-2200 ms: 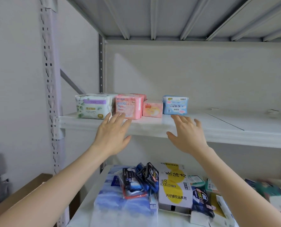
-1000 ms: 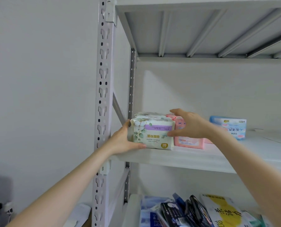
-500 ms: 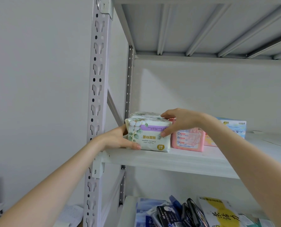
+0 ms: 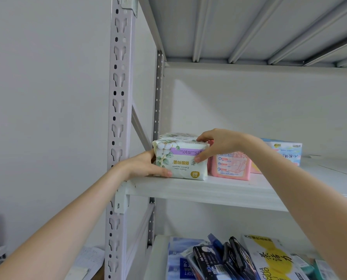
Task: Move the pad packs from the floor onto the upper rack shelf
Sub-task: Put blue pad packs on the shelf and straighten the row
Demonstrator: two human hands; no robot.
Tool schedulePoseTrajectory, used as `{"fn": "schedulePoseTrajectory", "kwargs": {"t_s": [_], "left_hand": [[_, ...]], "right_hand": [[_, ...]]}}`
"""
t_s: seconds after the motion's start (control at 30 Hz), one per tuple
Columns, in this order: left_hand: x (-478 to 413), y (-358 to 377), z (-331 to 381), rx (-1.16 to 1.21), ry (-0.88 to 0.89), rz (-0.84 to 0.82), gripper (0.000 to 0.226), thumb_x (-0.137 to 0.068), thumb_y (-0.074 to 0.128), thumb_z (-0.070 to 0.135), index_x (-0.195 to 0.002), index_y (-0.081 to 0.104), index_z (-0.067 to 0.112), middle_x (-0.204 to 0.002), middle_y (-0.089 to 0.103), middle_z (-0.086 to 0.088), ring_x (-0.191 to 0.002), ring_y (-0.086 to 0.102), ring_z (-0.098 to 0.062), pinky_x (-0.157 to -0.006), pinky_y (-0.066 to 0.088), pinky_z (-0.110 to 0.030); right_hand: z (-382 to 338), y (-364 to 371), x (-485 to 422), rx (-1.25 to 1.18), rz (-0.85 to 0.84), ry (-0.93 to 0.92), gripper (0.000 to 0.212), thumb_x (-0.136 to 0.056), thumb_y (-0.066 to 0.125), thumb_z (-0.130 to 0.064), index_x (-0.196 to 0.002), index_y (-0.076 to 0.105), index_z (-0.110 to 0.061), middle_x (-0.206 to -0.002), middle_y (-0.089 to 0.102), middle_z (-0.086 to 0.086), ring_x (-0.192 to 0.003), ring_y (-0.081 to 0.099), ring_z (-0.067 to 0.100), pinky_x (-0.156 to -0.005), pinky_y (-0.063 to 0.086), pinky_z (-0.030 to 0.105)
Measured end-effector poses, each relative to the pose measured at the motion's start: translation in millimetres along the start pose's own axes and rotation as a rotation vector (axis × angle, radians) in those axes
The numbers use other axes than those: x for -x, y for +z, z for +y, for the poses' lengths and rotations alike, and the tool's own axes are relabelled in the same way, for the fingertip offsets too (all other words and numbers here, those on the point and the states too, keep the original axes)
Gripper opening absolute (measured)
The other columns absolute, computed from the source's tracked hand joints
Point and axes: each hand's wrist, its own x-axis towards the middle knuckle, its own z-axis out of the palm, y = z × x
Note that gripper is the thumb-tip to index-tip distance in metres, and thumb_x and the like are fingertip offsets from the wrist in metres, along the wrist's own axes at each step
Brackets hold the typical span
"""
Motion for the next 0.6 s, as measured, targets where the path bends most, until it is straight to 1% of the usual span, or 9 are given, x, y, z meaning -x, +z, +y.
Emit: {"fn": "schedulePoseTrajectory", "kwargs": {"t_s": [0.07, 0.17, 0.2, 0.27, 0.3, 0.37, 0.43, 0.53, 0.6], "left_hand": [[1, 2, -1, 0.007, 0.003, 0.029, 0.073, -0.076, 0.082, 0.02, -0.137, 0.044, 0.03, -0.125, 0.062, 0.015, -0.118, 0.056, -0.001, -0.101, 0.046, -0.022], [4, 5, -5, -0.005, 0.03, 0.143, 0.09, -0.067, 0.088, 0.028, -0.141, 0.037, 0.033, -0.132, 0.056, 0.018, -0.129, 0.046, -0.003, -0.114, 0.035, -0.033], [6, 7, -6, -0.007, 0.044, 0.192, 0.101, -0.063, 0.09, 0.031, -0.145, 0.032, 0.032, -0.138, 0.05, 0.018, -0.134, 0.041, -0.004, -0.116, 0.031, -0.034], [13, 12, -4, -0.027, 0.06, 0.281, 0.125, -0.057, 0.092, 0.036, -0.154, 0.013, 0.029, -0.151, 0.034, 0.017, -0.142, 0.028, -0.006, -0.118, 0.024, -0.034], [18, 14, -2, -0.048, 0.066, 0.322, 0.131, -0.057, 0.092, 0.037, -0.155, 0.005, 0.029, -0.155, 0.028, 0.016, -0.144, 0.023, -0.006, -0.118, 0.021, -0.033], [26, 18, 2, -0.096, 0.1, 0.385, 0.135, -0.056, 0.091, 0.04, -0.155, 0.0, 0.029, -0.159, 0.019, 0.014, -0.146, 0.017, -0.005, -0.117, 0.019, -0.031], [34, 20, 9, -0.148, 0.15, 0.422, 0.134, -0.055, 0.09, 0.044, -0.155, 0.001, 0.029, -0.16, 0.015, 0.013, -0.146, 0.015, -0.004, -0.115, 0.017, -0.026], [45, 20, 26, -0.21, 0.22, 0.407, 0.133, -0.053, 0.087, 0.049, -0.155, 0.004, 0.03, -0.16, 0.016, 0.014, -0.14, 0.018, 0.002, -0.109, 0.017, -0.02], [49, 21, 41, -0.258, 0.24, 0.381, 0.131, -0.053, 0.087, 0.05, -0.154, 0.006, 0.031, -0.159, 0.018, 0.013, -0.139, 0.023, 0.0, -0.108, 0.019, -0.02]], "right_hand": [[-2, 0, 2, -0.005, 0.009, 0.002, 0.086, -0.068, 0.074, -0.061, -0.14, 0.043, -0.026, -0.139, 0.047, -0.007, -0.125, 0.046, 0.016, -0.105, 0.037, 0.035], [-4, 2, 11, -0.03, 0.066, -0.006, 0.084, -0.069, 0.076, -0.058, -0.14, 0.043, -0.026, -0.139, 0.049, -0.007, -0.123, 0.047, 0.015, -0.105, 0.038, 0.035], [-4, 3, 15, -0.041, 0.096, -0.015, 0.083, -0.07, 0.076, -0.057, -0.14, 0.043, -0.026, -0.138, 0.05, -0.008, -0.122, 0.048, 0.015, -0.104, 0.039, 0.034], [-2, 3, 25, -0.08, 0.164, -0.033, 0.08, -0.071, 0.076, -0.055, -0.139, 0.044, -0.026, -0.138, 0.051, -0.008, -0.123, 0.048, 0.015, -0.105, 0.038, 0.034], [0, 3, 32, -0.113, 0.199, -0.038, 0.08, -0.072, 0.075, -0.054, -0.139, 0.044, -0.026, -0.139, 0.051, -0.008, -0.125, 0.048, 0.015, -0.107, 0.038, 0.036], [7, 0, 48, -0.186, 0.263, -0.034, 0.08, -0.072, 0.075, -0.054, -0.14, 0.044, -0.027, -0.14, 0.05, -0.009, -0.129, 0.045, 0.012, -0.11, 0.035, 0.037], [18, -2, 64, -0.262, 0.323, -0.027, 0.078, -0.072, 0.075, -0.053, -0.139, 0.044, -0.028, -0.14, 0.05, -0.009, -0.13, 0.045, 0.009, -0.111, 0.035, 0.036], [37, -3, 90, -0.342, 0.4, 0.001, 0.079, -0.069, 0.075, -0.056, -0.138, 0.046, -0.029, -0.136, 0.053, -0.008, -0.128, 0.047, 0.008, -0.11, 0.036, 0.035], [49, -2, 105, -0.394, 0.431, 0.029, 0.074, -0.071, 0.075, -0.052, -0.136, 0.047, -0.029, -0.134, 0.055, -0.008, -0.126, 0.048, 0.007, -0.107, 0.038, 0.032]]}}
